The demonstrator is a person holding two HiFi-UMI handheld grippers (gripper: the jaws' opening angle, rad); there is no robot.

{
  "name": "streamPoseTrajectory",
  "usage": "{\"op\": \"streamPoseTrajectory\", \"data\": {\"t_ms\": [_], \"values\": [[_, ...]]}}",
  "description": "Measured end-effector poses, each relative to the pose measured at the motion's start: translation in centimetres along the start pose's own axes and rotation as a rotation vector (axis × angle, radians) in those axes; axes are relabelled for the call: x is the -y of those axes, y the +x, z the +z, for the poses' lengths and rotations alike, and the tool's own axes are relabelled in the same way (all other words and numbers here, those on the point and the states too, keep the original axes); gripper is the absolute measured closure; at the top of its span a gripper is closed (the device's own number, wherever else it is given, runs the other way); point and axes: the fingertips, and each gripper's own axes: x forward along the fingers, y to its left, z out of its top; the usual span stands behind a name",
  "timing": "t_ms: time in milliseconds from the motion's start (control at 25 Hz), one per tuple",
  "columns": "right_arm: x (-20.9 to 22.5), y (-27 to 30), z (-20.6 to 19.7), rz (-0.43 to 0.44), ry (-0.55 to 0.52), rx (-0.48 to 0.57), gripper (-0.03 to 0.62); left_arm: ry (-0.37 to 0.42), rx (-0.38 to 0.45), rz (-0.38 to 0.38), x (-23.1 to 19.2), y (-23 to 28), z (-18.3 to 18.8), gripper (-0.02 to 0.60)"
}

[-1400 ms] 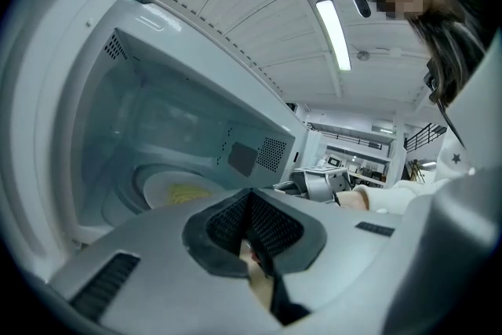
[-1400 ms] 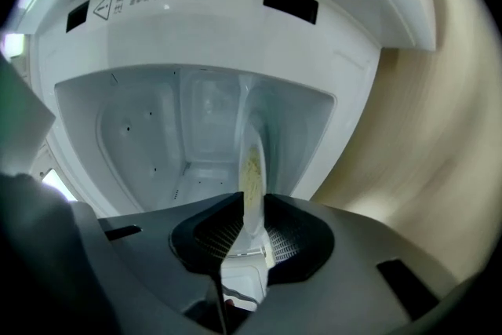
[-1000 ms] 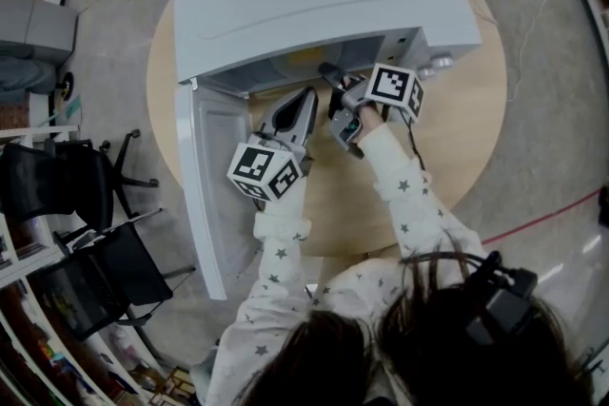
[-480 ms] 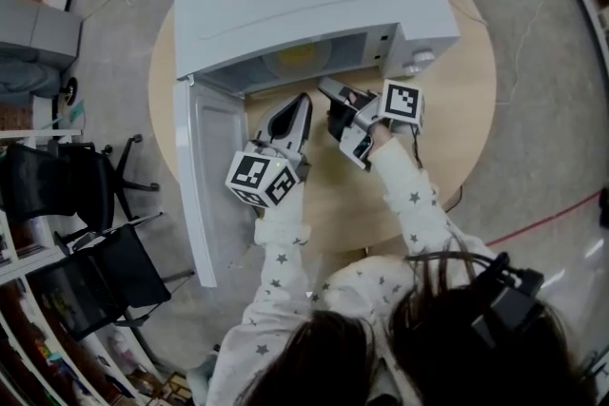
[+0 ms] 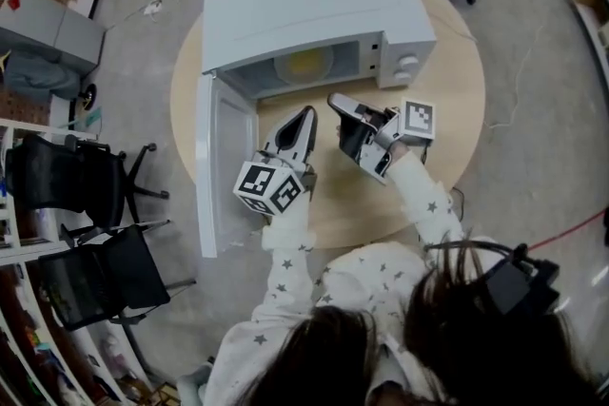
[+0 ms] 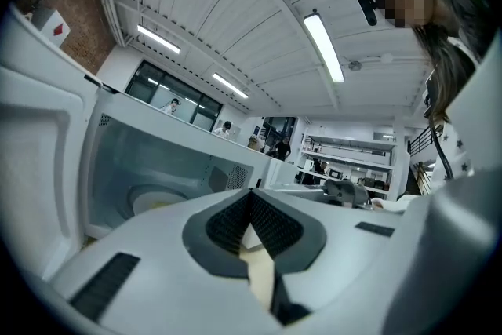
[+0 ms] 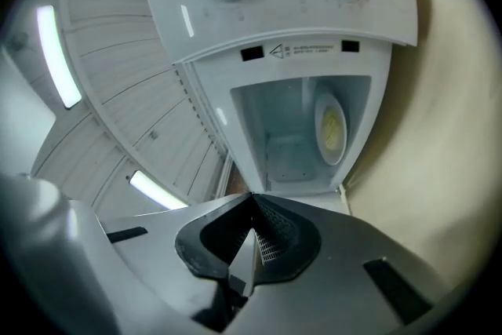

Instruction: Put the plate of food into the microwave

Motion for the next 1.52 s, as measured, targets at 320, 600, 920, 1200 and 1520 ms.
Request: {"op": "streamPoseTrajectory", "data": {"t_ms": [320, 600, 920, 1200, 1520], "values": [[-4.4, -1.5, -2.4, 0.125, 0.01, -0.069, 0.588, 0.038, 0.022, -0.03, 3.6, -2.4, 2.0, 0.586], [-7.7, -3.5, -4.9, 0.185, -0.026, -0.134, 0.588, 0.039, 0.027, -0.084, 7.1, -4.1, 3.2, 0.586], [-8.8, -6.0, -5.8, 0.27, 0.02, -0.088, 0.588, 0.016, 0.042, -0.121, 10.1, -5.7, 3.6, 0.586], [-8.9, -5.9, -6.8, 0.296, 0.065, -0.09, 0.588, 0.015, 0.057, -0.117, 10.3, -6.1, 3.5, 0.586], [-9.0, -5.4, -6.7, 0.289, 0.052, -0.098, 0.588, 0.032, 0.06, -0.121, 10.6, -5.7, 3.8, 0.586]]}}
